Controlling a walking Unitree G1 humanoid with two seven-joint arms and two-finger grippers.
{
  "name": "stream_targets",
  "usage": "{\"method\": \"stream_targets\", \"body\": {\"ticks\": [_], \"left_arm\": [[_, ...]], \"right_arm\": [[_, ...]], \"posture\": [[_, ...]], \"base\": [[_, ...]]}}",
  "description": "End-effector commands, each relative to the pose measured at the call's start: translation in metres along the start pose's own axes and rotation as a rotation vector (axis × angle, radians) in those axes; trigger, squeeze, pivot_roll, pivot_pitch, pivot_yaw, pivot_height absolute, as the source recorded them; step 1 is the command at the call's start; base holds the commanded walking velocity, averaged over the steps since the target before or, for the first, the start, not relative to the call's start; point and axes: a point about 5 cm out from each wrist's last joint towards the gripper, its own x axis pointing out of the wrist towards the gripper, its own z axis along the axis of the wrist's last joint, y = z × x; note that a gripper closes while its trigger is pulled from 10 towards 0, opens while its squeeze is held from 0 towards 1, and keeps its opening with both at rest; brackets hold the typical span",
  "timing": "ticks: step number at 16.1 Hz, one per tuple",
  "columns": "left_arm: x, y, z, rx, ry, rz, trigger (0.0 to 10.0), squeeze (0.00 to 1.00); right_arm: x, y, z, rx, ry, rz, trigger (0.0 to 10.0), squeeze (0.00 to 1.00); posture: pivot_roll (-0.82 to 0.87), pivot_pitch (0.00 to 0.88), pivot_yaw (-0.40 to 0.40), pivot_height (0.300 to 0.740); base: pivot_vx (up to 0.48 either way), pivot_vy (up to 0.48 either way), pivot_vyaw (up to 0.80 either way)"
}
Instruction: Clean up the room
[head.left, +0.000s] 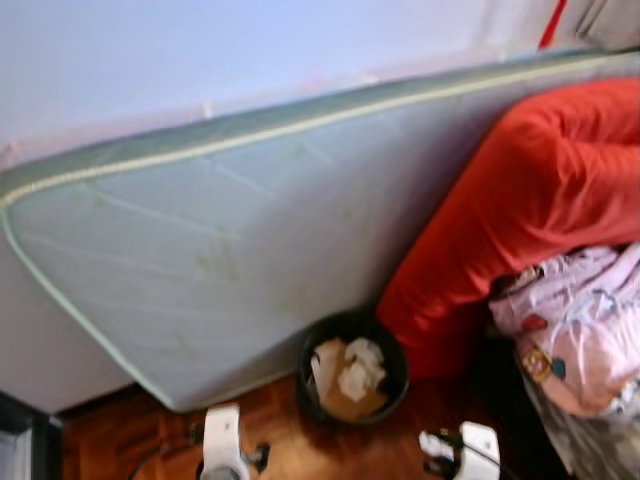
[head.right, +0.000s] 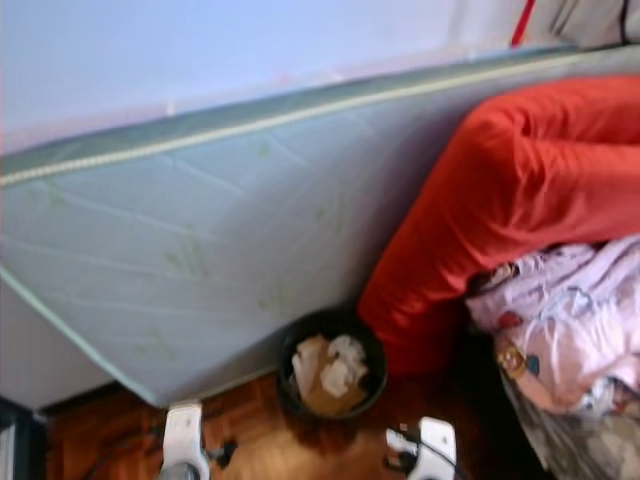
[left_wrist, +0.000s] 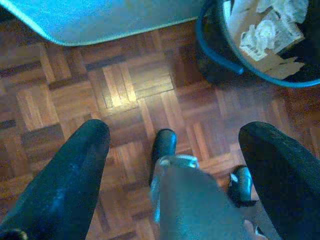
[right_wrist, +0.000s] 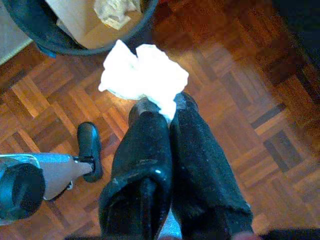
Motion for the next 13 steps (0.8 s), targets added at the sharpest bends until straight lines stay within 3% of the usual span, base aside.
{"method": "stream_targets", "body": {"ticks": [1, 2, 3, 4, 9, 13], "left_arm": [[-0.001, -0.01, -0.009, 0.003, 0.042, -0.007, 10.0, 0.0], [-0.001, -0.014, -0.008, 0.003, 0.041, -0.01, 10.0, 0.0], [-0.001, -0.007, -0.009, 0.001, 0.044, -0.002, 10.0, 0.0], [-0.002, 0.003, -0.01, -0.002, 0.047, 0.008, 10.0, 0.0], [-0.002, 0.006, -0.011, -0.008, 0.045, 0.016, 10.0, 0.0], [-0.002, 0.008, -0.011, -0.009, 0.046, 0.016, 10.0, 0.0]], "right_arm": [[-0.002, -0.006, -0.006, 0.014, 0.022, -0.013, 10.0, 0.0], [-0.003, -0.009, -0.005, 0.013, 0.02, -0.012, 10.0, 0.0], [-0.004, -0.014, -0.005, 0.006, 0.017, -0.013, 10.0, 0.0], [-0.006, -0.022, -0.006, 0.001, 0.016, -0.016, 10.0, 0.0], [-0.012, -0.038, -0.011, 0.007, 0.019, -0.028, 10.0, 0.0], [-0.01, -0.031, -0.009, 0.026, 0.014, -0.03, 10.0, 0.0]], "posture": [[0.16, 0.101, -0.047, 0.74], [0.17, 0.101, -0.047, 0.74], [0.17, 0.102, -0.047, 0.74], [0.17, 0.103, -0.048, 0.74], [0.17, 0.108, -0.046, 0.74], [0.17, 0.108, -0.045, 0.74]], "base": [[0.0, 0.0, 0.0], [0.0, 0.0, 0.0], [0.0, 0.0, 0.0], [0.0, 0.0, 0.59], [0.0, 0.0, 0.8], [0.0, 0.0, 0.5]]}}
